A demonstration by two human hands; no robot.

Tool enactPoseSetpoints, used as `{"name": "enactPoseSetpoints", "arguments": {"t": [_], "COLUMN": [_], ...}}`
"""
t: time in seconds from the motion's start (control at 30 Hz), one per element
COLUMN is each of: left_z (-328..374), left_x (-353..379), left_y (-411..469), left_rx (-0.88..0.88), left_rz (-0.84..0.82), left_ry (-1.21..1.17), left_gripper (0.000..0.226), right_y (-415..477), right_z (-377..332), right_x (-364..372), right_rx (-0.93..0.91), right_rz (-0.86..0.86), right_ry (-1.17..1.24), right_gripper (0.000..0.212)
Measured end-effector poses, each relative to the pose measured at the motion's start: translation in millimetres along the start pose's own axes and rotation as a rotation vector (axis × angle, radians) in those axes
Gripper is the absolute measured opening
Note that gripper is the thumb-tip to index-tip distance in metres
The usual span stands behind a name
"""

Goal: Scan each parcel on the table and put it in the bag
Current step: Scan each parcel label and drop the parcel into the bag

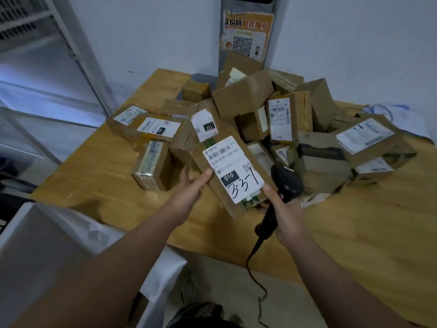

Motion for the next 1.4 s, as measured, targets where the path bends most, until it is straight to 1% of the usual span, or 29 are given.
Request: {"name": "enactPoseSetpoints", "arguments": {"t": [0.03,0.07,0.1,0.17,0.2,0.23,0.27,0.3,0.33,0.37,0.4,0.43,0.5,0.53,0.57,0.63,0.73,0.8,0.87,1.0,1.13,1.3,1.4], "left_z": [-7.0,-13.3,-18.4,-28.1,-32.5,-37.3,-40.9,-44.1,-49.2,-52.4,-54.2,-53.6,-54.9,-55.8,-55.6,-52.5,-49.3,-47.8,-49.1,-46.7,-45.5,-47.7,-47.9], "left_x": [8.0,13.0,15.4,13.9,10.9,7.4,3.9,1.5,-1.4,-2.4,-2.1,0.0,2.2,2.7,3.1,4.3,5.5,5.8,5.5,8.5,10.2,8.2,8.1], "left_y": [-3.5,-4.9,-4.6,-0.4,1.3,3.1,3.6,2.8,2.7,1.3,-0.6,-3.9,-5.9,-5.6,-5.7,-7.0,-8.2,-7.1,-3.5,-1.0,1.0,4.4,4.8], "left_rx": [-0.076,-0.111,-0.123,-0.118,-0.117,-0.109,-0.101,-0.098,-0.09,-0.082,-0.087,-0.091,-0.112,-0.118,-0.116,-0.097,-0.09,-0.086,-0.086,-0.079,-0.066,-0.07,-0.069], "left_rz": [-0.062,-0.086,-0.081,-0.019,0.016,0.037,0.048,0.064,0.083,0.092,0.091,0.094,0.097,0.091,0.08,0.047,-0.013,-0.033,-0.04,-0.042,-0.045,-0.036,-0.036], "left_ry": [-0.086,-0.121,-0.123,-0.065,-0.03,0.001,0.035,0.074,0.104,0.105,0.078,0.046,0.04,0.051,0.061,0.081,0.094,0.105,0.116,0.119,0.115,0.106,0.102], "left_gripper": [0.097,0.088,0.078,0.056,0.054,0.064,0.081,0.099,0.109,0.111,0.108,0.1,0.077,0.07,0.068,0.069,0.077,0.074,0.073,0.061,0.063,0.073,0.074], "right_y": [-4.8,-8.5,-11.4,-15.0,-16.4,-17.5,-18.6,-20.5,-23.9,-27.8,-31.9,-35.4,-41.2,-43.4,-44.6,-47.1,-49.9,-52.7,-54.8,-55.2,-53.9,-53.4,-53.0], "right_z": [4.7,9.4,14.4,22.5,25.6,27.4,28.1,27.0,23.6,19.7,15.4,11.8,3.7,-0.2,-3.8,-11.5,-17.1,-18.2,-19.8,-24.4,-28.1,-28.9,-28.3], "right_x": [-1.0,-2.6,-4.4,-8.8,-11.9,-14.7,-16.6,-17.4,-16.2,-14.2,-12.0,-10.0,-6.5,-6.0,-6.0,-5.7,-5.7,-4.0,-1.5,3.6,4.3,3.8,2.9], "right_rx": [0.027,0.05,0.079,0.15,0.177,0.183,0.167,0.147,0.124,0.105,0.084,0.072,0.07,0.072,0.076,0.074,0.077,0.074,0.067,0.063,0.066,0.072,0.07], "right_rz": [-0.016,-0.039,-0.053,-0.043,-0.013,0.016,0.031,0.028,0.004,-0.03,-0.068,-0.1,-0.145,-0.158,-0.163,-0.159,-0.13,-0.124,-0.117,-0.113,-0.102,-0.106,-0.102], "right_ry": [0.027,0.037,0.029,-0.066,-0.139,-0.217,-0.285,-0.344,-0.392,-0.449,-0.504,-0.553,-0.589,-0.596,-0.609,-0.643,-0.683,-0.712,-0.698,-0.679,-0.68,-0.686,-0.702], "right_gripper": [0.022,0.024,0.026,0.033,0.038,0.041,0.04,0.034,0.024,0.015,0.014,0.016,0.02,0.022,0.023,0.023,0.024,0.025,0.024,0.025,0.026,0.024,0.025]}}
Point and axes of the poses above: each hand's wrist, its own y-axis towards the middle knuckle, its own x-axis out of the palm, z = x × y, the point moved 2 cm from there along y, towards the middle knuckle, and after that the axes turned 4 degrees about -z, right-handed, at the moved point
